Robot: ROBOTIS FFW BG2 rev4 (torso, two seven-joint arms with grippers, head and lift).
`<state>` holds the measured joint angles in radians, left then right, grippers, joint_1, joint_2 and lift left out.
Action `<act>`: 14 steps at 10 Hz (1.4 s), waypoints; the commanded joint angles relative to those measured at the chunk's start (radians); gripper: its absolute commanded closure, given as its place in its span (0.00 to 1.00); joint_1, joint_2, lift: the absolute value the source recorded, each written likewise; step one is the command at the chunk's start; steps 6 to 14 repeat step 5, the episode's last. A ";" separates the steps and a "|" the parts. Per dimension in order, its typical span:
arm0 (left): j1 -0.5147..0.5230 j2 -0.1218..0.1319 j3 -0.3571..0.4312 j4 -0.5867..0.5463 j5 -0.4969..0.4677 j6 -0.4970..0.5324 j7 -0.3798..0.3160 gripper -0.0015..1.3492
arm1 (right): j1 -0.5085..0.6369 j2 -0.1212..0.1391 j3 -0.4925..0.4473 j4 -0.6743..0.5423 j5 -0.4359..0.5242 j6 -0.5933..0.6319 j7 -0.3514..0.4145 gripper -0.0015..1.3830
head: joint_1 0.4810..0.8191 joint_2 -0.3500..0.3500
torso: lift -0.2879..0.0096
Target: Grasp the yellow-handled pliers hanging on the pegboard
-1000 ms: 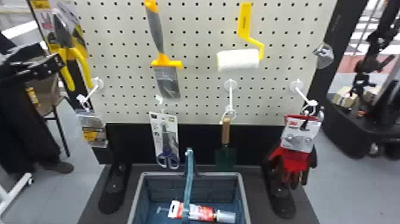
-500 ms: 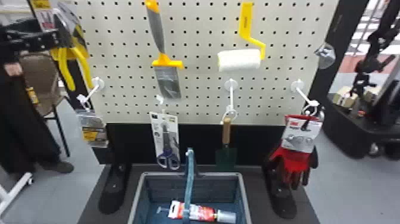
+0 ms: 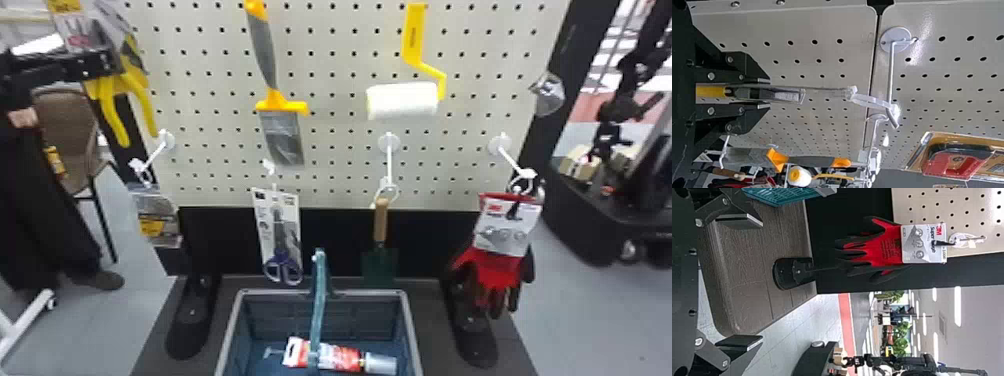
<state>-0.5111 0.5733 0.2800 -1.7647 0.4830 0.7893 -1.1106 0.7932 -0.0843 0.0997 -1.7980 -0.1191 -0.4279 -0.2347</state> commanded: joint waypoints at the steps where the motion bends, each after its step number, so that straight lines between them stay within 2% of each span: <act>1: 0.001 0.000 0.001 0.004 0.006 0.002 0.002 0.90 | 0.000 0.000 0.000 0.000 0.001 0.000 0.000 0.19 | 0.20 0.50 | 0.63; 5: 0.005 -0.006 -0.001 0.011 0.043 0.004 0.015 0.90 | -0.004 0.000 0.000 0.003 0.001 0.000 0.000 0.19 | 0.20 0.50 | 0.63; 14: 0.005 -0.006 -0.001 0.011 0.043 0.004 0.015 0.90 | -0.004 0.000 0.000 0.003 0.001 0.000 0.000 0.19 | 0.20 0.50 | 0.63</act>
